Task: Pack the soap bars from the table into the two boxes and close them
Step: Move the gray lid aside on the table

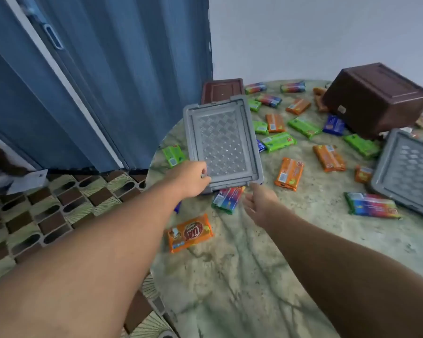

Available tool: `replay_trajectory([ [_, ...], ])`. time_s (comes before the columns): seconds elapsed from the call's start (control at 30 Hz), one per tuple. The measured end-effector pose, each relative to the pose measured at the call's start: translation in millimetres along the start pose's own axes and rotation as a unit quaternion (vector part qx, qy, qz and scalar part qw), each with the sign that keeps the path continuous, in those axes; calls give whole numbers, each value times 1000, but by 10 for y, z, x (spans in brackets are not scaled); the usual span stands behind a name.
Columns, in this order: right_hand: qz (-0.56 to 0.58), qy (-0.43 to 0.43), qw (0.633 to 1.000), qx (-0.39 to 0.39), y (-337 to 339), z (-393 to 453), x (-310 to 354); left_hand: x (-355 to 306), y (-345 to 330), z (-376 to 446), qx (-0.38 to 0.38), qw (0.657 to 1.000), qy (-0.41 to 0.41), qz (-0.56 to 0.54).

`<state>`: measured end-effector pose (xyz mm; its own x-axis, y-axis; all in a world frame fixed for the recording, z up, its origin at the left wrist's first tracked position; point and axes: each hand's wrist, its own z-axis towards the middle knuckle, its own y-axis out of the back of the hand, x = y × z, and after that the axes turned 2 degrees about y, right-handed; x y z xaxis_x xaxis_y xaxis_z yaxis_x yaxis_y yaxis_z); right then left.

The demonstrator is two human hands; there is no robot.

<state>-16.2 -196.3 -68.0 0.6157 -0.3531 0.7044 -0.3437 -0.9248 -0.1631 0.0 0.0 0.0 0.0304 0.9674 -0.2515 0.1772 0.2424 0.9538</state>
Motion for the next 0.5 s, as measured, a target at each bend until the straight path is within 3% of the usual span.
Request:
replay_trajectory([
  [0.13, 52, -45, 995, -71, -215, 83, -2, 227, 10, 98, 13, 1000, -10, -2],
  [0.33, 90, -65, 991, -70, -524, 151, 71, 421, 92, 215, 24, 999, -28, -29],
  [0.5, 117, -72, 982, -126, -634, 368, 20, 474, 96, 295, 17, 998, -49, -33],
])
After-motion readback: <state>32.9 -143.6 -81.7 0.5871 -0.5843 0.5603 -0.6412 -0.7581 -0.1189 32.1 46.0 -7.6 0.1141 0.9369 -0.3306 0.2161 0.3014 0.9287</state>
